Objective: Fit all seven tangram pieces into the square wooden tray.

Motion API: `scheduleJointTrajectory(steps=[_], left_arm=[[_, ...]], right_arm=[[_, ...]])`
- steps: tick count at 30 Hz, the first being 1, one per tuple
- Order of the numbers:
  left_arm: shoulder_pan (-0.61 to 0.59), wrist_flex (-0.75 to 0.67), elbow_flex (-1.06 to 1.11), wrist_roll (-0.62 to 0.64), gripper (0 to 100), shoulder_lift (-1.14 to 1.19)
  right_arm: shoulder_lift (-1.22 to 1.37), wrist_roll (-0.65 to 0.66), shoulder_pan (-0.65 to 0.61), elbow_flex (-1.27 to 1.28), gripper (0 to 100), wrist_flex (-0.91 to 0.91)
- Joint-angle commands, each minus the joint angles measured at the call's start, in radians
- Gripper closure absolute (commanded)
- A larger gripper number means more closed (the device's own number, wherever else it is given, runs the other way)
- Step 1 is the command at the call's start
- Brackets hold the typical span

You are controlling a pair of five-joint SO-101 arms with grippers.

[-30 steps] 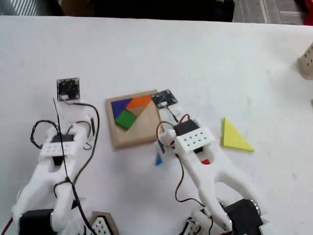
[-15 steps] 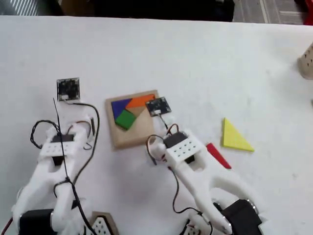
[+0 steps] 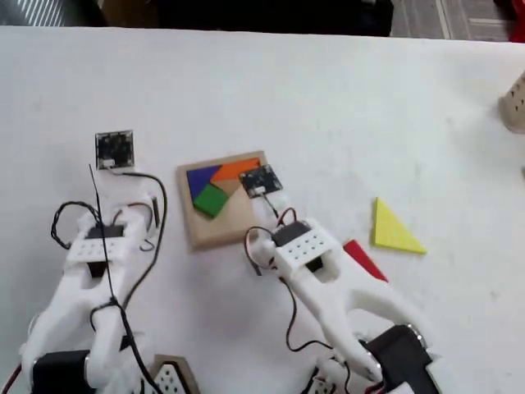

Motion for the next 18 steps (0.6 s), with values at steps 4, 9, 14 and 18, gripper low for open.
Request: scheduleJointTrajectory(steps=[4, 9, 14, 18], left_arm=[[-0.007, -0.021, -0.02, -0.012, 98, 0.001], [-0.007, -0.021, -0.021, -0.012, 98, 0.001], [-0.007, -0.021, -0.021, -0.012, 98, 0.001], [-0.007, -0.021, -0.021, -0.012, 98, 0.001]], right_arm=[[0.047, 0.025, 0.01, -0.091, 72.0, 0.079], [0.054, 0.028, 0.01, -0.094, 82.7, 0.073], [0.054, 0.087, 0.042, -0.094, 93.5, 0.073], [0.047, 0.097, 0.131, -0.095, 93.9, 0.099]])
